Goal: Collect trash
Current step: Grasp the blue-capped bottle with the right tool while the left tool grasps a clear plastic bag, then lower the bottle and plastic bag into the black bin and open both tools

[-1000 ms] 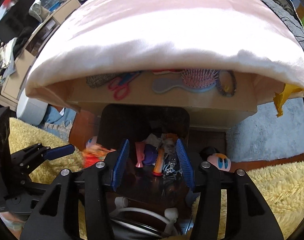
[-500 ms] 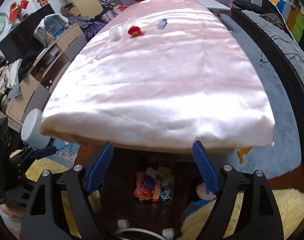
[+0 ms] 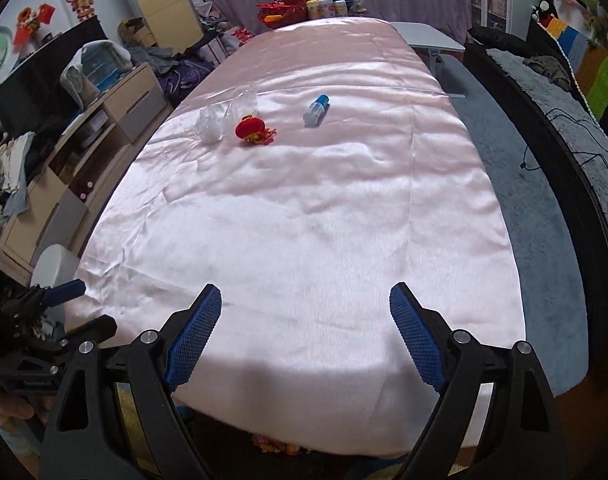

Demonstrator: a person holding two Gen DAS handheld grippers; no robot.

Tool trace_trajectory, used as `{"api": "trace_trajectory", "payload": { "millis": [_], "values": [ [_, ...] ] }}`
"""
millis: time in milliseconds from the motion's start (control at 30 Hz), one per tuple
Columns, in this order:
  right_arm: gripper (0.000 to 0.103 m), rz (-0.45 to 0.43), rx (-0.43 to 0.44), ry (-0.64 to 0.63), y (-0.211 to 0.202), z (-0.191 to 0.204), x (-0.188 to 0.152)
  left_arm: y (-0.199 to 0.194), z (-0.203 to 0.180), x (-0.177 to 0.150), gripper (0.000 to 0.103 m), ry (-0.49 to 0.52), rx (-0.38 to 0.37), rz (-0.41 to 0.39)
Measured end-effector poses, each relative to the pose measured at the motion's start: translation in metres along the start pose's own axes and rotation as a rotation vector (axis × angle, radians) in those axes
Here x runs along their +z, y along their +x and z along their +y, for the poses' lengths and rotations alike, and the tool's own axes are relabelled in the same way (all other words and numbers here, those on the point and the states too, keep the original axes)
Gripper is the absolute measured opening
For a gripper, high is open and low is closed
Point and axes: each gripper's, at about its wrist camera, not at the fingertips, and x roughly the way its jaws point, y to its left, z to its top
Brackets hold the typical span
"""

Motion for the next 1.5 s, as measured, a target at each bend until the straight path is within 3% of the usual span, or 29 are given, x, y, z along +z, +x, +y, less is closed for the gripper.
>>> {"api": "trace_trajectory", "payload": {
  "millis": [500,600,733,867,1167,1300,1400,1500],
  "values": [
    [0.087,-0.021,-0.038,-0.046,0.075,0.002,0.103,0.045,0.030,0.123,0.094,-0.022,0.071,-0.128],
    [0.086,-0.028,-0.042,-0.031,0.087,-0.003,0.123,0.056,0.034,0.148,0.083,-0.018,0.073,-0.137],
    [0.064,-0.020,-0.020,-0.026,0.103,-0.004,0.144,0.077,0.038,0.178,0.061,-0.016,0.054,-0.108],
    [0.053,-0.019,-0.022,-0.021,0.120,-0.003,0.161,0.095,0.040,0.197,0.061,-0.017,0.048,-0.103],
    [0.051,0.001,-0.055,-0.041,0.150,-0.001,0.175,0.141,0.041,0.213,0.059,-0.007,0.044,-0.026],
    [0.040,0.007,-0.069,-0.048,0.161,-0.005,0.170,0.158,0.040,0.203,0.043,0.002,0.019,0.025],
    [0.021,0.010,-0.099,-0.072,0.158,-0.007,0.167,0.155,0.042,0.198,0.028,0.018,0.051,0.018],
    [0.020,0.022,-0.085,-0.064,0.151,-0.011,0.160,0.148,0.046,0.192,0.024,0.011,0.044,0.029]
  ]
}}
